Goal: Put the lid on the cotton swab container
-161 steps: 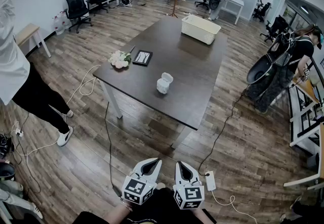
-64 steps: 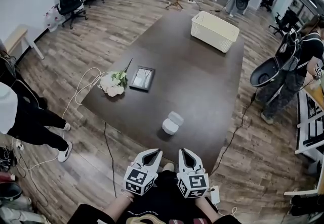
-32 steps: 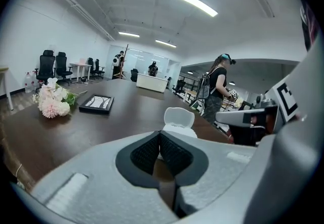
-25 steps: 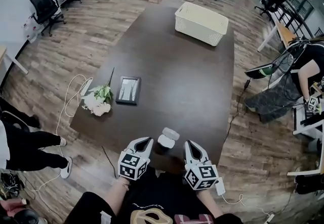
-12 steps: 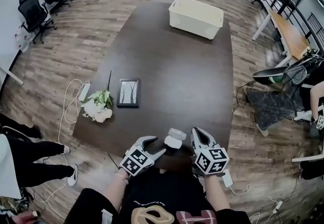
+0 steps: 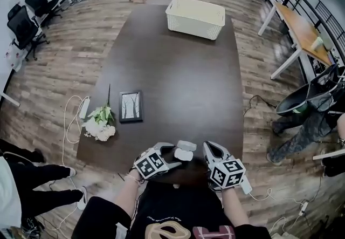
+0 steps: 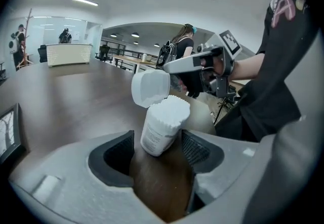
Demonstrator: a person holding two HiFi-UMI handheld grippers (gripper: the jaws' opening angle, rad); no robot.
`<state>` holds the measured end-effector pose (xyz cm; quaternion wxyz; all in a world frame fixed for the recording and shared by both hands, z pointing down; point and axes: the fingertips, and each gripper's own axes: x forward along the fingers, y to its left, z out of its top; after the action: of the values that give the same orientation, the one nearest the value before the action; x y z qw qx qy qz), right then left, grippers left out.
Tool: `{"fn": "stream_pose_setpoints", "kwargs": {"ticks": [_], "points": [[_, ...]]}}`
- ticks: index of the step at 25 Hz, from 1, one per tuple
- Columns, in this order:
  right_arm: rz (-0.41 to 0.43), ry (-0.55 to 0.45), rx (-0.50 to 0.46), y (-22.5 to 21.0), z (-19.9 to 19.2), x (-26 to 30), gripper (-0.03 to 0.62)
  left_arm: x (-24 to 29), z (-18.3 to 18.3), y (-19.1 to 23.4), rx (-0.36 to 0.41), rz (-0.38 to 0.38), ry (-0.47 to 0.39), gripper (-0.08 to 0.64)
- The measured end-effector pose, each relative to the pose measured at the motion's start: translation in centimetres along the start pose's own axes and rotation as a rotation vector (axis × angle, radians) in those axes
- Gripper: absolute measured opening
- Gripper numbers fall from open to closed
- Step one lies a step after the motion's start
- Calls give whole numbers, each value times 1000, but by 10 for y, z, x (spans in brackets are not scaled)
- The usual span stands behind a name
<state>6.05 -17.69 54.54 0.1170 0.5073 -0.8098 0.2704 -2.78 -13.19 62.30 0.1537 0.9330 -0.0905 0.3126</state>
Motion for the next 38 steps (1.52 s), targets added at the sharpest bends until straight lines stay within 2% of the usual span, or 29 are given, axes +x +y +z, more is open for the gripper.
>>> {"fn": "stream_pose_setpoints", "kwargs": {"ticks": [5,11,15,17,19,22,27,29,35,38], "points": [[23,36,-19,-1,7,11,8,5,6,-4,44,-34,-7,265],[153,167,23,4,-3,38,8,6,5,-3,44,-28,-17,255],[144,186,116,-5,-11,43,8,6,7,-3,40,-30,-21,255],[179,177,175,-2,-10,42,8,6,7,-4,52,-28,-16,255],[234,182,191,6,-10,41,8,7,6,-4,70,-21,-7,252],[294,205,185,18,-12,39,8,7,4,-4,80,-16,-1,250],[336,242,121,33,-19,31,8,6,5,-4,82,-11,1,250],[332,254,92,36,-23,29,8,7,4,-3,76,-9,-1,250],[306,231,106,39,-27,23,8,8,3,-3,65,-8,1,250],[295,240,54,44,-29,19,8,7,2,-4,71,-8,5,250]]}}
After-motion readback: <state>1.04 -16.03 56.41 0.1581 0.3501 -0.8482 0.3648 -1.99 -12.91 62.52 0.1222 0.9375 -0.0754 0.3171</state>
